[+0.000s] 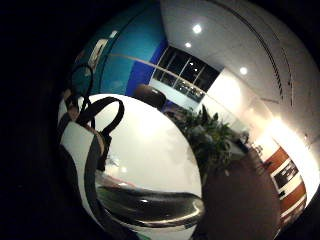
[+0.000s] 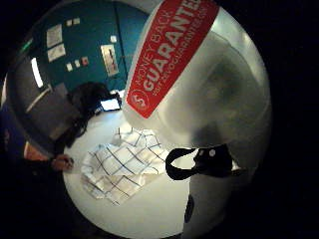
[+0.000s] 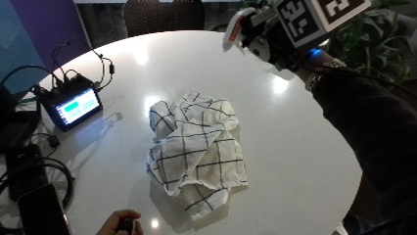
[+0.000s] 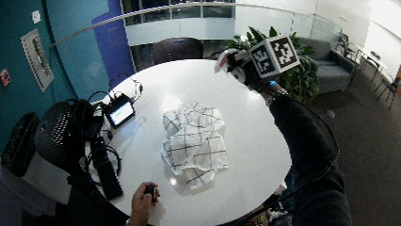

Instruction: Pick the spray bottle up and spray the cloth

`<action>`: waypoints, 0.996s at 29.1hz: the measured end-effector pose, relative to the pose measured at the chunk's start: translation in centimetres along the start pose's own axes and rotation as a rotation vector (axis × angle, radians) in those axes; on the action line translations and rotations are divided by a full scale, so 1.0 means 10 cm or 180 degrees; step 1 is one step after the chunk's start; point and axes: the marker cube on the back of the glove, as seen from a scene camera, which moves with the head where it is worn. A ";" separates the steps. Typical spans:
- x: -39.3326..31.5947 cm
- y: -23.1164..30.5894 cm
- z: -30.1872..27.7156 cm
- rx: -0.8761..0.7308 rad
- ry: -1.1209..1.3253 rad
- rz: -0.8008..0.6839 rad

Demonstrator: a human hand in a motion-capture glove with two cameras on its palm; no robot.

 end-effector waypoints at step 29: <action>-1.33 1.01 0.74 -0.1086 0.0690 -0.2251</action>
